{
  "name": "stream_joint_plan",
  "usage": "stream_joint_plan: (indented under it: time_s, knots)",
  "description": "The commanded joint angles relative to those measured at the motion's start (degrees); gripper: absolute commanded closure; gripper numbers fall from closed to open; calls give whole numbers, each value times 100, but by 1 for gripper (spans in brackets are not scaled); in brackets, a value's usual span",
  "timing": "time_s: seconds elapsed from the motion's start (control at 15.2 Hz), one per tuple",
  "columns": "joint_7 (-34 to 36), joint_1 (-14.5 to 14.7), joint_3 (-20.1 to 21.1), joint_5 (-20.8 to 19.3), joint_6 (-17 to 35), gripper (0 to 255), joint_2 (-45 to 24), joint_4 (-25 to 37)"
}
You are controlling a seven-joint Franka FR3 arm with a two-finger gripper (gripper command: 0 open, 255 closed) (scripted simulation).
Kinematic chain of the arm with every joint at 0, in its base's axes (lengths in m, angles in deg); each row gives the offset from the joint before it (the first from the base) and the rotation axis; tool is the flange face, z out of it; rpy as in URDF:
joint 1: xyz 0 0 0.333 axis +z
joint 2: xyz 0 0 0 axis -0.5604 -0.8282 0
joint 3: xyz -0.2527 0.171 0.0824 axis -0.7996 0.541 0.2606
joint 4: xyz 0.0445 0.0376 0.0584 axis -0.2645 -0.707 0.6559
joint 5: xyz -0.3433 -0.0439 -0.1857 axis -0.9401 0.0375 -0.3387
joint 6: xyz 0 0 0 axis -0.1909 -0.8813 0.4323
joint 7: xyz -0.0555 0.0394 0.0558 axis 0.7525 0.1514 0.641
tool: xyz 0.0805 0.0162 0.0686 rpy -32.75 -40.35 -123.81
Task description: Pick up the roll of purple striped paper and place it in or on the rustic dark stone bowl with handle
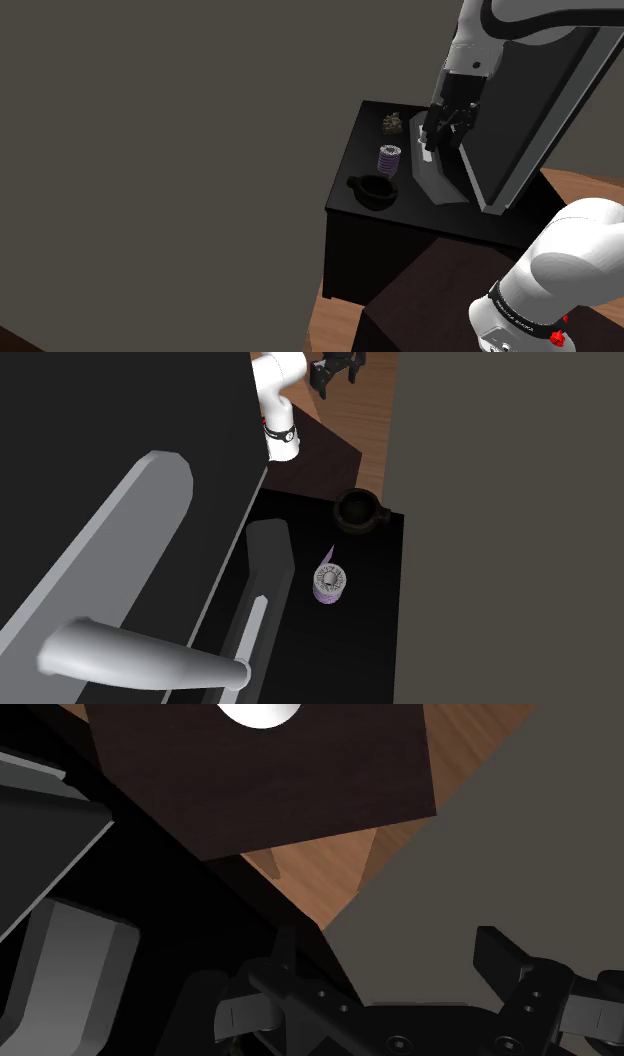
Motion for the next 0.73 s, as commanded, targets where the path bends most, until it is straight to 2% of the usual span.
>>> stream_joint_plan:
  time_s: [0.0, 0.66]
  knots:
    - [0, 0, 0, 0, 0, 0, 0, 0]
    - [-782, -228, -533, -532, 1636, 0, -1463, -65]
